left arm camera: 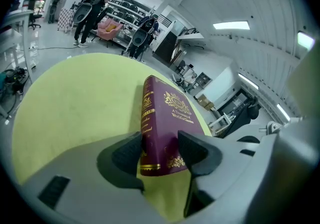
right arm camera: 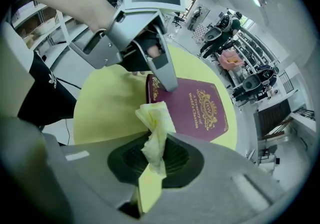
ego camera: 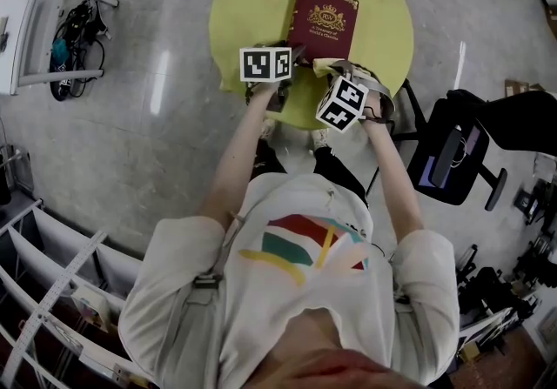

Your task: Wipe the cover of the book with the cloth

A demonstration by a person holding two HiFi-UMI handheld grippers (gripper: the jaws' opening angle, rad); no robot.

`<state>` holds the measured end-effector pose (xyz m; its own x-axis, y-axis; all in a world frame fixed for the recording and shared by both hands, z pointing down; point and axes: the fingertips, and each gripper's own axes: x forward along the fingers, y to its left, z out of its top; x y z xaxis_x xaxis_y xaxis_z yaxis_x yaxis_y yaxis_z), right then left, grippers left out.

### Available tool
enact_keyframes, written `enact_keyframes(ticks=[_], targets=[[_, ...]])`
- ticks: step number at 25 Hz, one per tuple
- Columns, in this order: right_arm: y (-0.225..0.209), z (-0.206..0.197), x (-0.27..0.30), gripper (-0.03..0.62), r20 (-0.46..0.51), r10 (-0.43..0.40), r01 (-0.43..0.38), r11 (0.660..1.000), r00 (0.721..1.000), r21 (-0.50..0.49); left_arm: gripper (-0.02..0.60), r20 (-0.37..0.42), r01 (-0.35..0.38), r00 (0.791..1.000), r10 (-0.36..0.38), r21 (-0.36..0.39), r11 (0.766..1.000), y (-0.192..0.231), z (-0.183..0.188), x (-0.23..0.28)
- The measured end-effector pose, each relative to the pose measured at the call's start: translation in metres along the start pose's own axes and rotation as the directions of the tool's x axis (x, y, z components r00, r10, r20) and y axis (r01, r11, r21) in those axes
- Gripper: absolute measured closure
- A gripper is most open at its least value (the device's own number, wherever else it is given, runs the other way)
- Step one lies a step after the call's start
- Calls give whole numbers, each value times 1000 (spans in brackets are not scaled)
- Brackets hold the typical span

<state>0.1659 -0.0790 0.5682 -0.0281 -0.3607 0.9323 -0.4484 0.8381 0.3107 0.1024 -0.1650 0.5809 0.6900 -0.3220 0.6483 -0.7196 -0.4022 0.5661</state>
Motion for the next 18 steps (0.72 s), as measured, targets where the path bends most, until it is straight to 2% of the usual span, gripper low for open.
enact_keyframes(ticks=[8, 13, 18], targets=[[17, -2, -2, 565, 9, 30, -30, 999, 1000, 15, 360, 3, 9, 1000, -9, -24, 1000, 1, 0, 1], [61, -16, 12, 565, -10, 151, -151, 989, 989, 3, 360, 13, 7, 1000, -7, -40, 999, 0, -2, 1], [77, -23, 16, 565, -19, 102, -103, 993, 995, -62, 360, 20, 15, 1000, -14, -49, 999, 0, -1, 1]])
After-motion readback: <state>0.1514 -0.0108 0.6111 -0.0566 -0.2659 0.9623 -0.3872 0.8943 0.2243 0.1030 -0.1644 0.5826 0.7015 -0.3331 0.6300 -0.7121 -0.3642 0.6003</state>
